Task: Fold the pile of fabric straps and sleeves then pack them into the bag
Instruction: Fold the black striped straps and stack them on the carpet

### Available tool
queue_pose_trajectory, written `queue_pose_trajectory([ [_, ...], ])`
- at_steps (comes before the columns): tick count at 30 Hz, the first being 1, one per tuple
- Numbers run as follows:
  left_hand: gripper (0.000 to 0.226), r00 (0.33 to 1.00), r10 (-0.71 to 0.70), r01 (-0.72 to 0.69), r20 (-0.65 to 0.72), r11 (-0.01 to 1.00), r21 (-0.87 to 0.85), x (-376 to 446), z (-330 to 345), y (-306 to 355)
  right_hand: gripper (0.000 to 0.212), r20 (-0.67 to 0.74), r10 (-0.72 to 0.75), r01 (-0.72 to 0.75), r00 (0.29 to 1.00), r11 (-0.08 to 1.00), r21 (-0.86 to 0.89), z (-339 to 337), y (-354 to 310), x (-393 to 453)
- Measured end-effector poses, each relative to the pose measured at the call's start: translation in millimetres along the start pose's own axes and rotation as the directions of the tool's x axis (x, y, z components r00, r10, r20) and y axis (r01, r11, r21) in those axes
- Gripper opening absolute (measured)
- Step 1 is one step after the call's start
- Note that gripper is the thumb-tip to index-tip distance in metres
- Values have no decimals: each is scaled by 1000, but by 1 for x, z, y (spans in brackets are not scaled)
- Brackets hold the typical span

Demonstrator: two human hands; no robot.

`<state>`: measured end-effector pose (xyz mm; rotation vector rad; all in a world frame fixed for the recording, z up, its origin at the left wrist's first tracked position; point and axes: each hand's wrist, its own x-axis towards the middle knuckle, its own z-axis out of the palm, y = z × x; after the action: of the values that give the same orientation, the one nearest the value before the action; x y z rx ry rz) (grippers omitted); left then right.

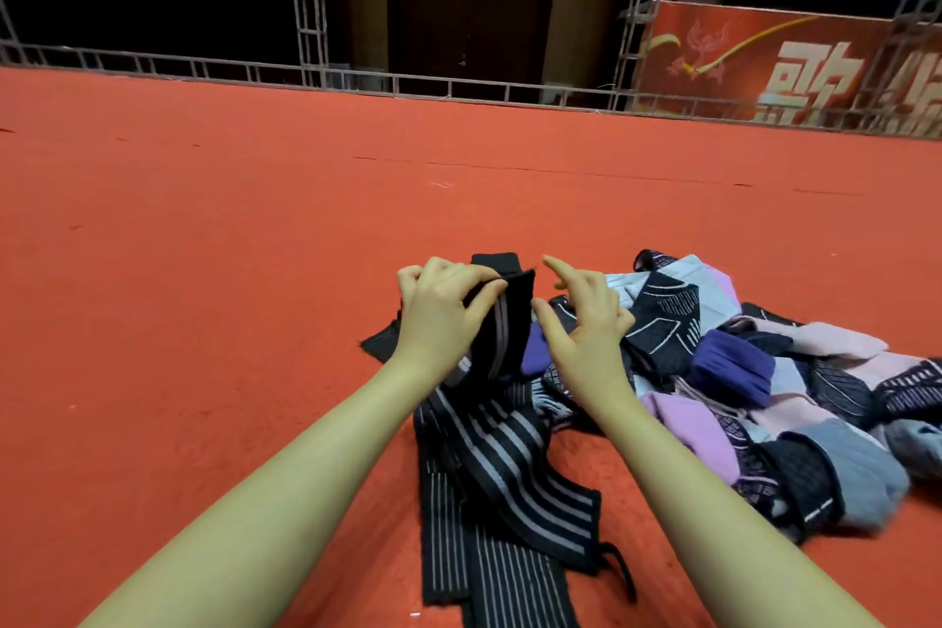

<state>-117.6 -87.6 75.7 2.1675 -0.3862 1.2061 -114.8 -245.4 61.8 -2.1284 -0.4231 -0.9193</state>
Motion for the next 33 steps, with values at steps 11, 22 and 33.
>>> queue_pose_trajectory([
  [11, 24, 975, -34, 57, 218, 993, -100, -14, 20, 1, 19, 3, -183, 179, 983, 956, -234, -16, 34, 14],
  [22, 22, 997, 23, -17, 75, 997, -74, 2, 53, 32, 28, -259, -58, -14, 964, 963, -270, -58, 51, 32],
  [33, 25, 858, -37, 11, 512, 998, 55, -6, 111, 67, 43, -1, -161, 141, 987, 861, -489, -71, 79, -2],
])
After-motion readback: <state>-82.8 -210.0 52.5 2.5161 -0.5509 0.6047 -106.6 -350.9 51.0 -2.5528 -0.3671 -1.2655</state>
